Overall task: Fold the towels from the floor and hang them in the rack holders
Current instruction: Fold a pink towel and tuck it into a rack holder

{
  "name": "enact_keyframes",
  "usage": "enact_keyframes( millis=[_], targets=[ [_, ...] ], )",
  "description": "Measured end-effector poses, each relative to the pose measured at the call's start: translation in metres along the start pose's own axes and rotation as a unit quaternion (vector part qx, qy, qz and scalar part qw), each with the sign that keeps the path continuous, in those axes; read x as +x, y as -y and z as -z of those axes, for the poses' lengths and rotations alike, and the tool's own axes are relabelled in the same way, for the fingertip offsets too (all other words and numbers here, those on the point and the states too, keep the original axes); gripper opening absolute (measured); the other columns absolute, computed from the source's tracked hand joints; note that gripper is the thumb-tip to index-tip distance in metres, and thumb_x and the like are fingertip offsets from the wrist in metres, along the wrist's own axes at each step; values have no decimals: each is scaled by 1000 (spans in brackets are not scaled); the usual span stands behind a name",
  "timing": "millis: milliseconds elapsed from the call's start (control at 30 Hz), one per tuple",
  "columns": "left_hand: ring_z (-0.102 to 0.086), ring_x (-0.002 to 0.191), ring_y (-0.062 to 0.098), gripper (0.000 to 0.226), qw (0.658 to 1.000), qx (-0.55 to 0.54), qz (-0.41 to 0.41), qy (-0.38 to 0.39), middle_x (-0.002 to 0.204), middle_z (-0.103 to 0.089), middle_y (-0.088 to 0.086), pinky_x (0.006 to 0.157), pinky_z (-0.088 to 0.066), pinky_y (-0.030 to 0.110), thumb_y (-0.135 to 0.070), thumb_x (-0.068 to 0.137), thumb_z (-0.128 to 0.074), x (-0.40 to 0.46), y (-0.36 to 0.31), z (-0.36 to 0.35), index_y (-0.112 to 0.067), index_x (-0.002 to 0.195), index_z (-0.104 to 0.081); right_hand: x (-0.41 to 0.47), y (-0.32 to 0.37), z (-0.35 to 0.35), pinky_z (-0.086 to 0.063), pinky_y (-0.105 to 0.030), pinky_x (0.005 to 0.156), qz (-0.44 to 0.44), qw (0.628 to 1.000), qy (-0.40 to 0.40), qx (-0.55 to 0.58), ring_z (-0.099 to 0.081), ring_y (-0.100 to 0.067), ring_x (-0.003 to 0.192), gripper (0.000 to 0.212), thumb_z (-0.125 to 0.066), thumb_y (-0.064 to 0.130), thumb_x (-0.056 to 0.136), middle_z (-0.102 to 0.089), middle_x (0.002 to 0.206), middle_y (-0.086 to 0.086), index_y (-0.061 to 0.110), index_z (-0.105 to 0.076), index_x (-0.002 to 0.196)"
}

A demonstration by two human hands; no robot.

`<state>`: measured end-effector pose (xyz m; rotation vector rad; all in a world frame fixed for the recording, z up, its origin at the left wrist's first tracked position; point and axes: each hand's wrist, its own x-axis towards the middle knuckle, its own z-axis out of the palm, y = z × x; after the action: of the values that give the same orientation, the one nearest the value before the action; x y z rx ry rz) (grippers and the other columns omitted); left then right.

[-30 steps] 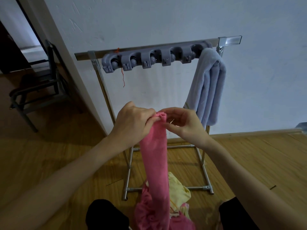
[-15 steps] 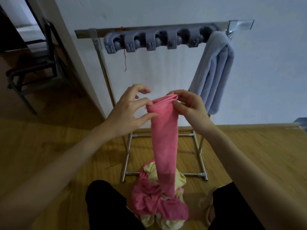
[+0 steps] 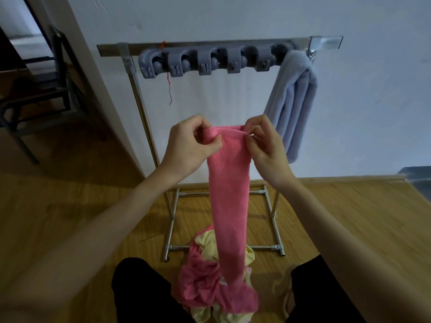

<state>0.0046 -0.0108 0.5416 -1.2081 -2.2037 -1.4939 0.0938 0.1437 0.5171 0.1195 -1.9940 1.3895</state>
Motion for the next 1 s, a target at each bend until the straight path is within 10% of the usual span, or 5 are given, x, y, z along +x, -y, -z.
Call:
enact_keyframes(
  millis=[200,300,400,633,1000],
  targets=[
    [-61,69,26,13,1000,4,-23,0,75,-61,13,65,-56,40,-7,80,-72,1,-3,0,-1,80,-59,-1,-3,1,-50,-28,55,-54,998,11,39,-54,-16,62,37,-68,-4,83,-56,72,-9,0,-42,109],
    [-63,75,26,14,999,-11,-40,-11,80,-62,15,70,-58,37,-5,81,-71,-1,-2,9,3,84,-60,4,2,2,-58,-41,81,-127,987,31,91,-69,-30,88,55,-72,1,80,-67,96,-27,2,-44,127],
    [-64,79,20,16,999,-32,-34,-23,84,-62,12,73,-58,30,-7,83,-71,-10,3,15,3,89,-60,9,2,-4,-52,-54,89,-168,979,80,82,-66,-30,93,30,-64,6,88,-66,105,-28,-7,-61,114],
    [-68,95,10,66,952,-256,163,36,101,-70,-7,77,-55,22,-8,57,-82,-66,58,23,-27,113,-53,-3,-5,-37,-57,-33,64,-170,979,87,72,-65,-16,80,23,-50,7,97,-66,94,-9,1,-56,118],
    [-68,92,17,21,875,-163,398,224,93,-74,2,89,-53,38,-13,71,-82,-164,176,-66,-19,89,-73,-3,-7,-35,-52,-29,59,-278,921,-72,263,-60,-15,69,19,-51,12,98,-62,78,-2,2,-58,112]
  ],
)
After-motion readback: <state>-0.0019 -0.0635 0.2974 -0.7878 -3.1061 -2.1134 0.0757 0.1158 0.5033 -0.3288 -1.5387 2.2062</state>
